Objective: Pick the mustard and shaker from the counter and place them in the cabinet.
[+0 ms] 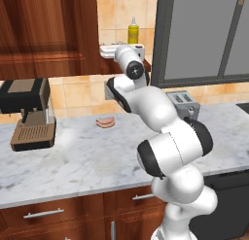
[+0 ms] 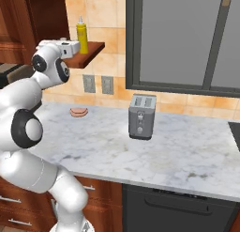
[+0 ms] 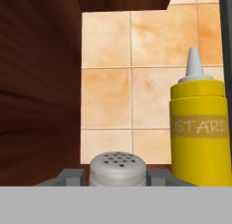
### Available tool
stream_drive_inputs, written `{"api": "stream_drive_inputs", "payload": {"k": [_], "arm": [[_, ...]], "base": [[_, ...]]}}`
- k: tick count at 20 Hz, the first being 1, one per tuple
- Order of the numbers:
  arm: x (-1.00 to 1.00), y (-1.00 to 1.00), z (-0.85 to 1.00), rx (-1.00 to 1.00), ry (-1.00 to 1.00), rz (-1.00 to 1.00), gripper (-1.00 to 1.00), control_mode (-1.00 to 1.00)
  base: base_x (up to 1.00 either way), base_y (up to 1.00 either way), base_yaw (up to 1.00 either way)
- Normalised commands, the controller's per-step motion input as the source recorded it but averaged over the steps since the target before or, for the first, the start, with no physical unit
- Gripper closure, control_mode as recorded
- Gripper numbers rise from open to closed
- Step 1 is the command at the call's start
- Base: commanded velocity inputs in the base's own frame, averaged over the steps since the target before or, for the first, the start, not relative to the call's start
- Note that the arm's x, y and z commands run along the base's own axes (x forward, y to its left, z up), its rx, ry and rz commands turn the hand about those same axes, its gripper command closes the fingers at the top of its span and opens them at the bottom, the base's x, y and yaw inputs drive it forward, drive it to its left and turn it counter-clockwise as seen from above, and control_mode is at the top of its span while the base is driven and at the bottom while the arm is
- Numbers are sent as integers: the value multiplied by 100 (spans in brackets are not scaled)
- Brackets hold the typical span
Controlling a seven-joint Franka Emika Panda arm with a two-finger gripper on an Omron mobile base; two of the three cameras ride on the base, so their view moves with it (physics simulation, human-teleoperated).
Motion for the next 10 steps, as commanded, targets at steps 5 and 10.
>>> {"api": "stream_drive_inputs", "payload": {"k": [5, 10], "arm": [[0, 0, 0, 0, 0, 0, -100, -100], [0, 0, 0, 0, 0, 0, -100, -100]], "base": [[0, 0, 0], [0, 0, 0]]}}
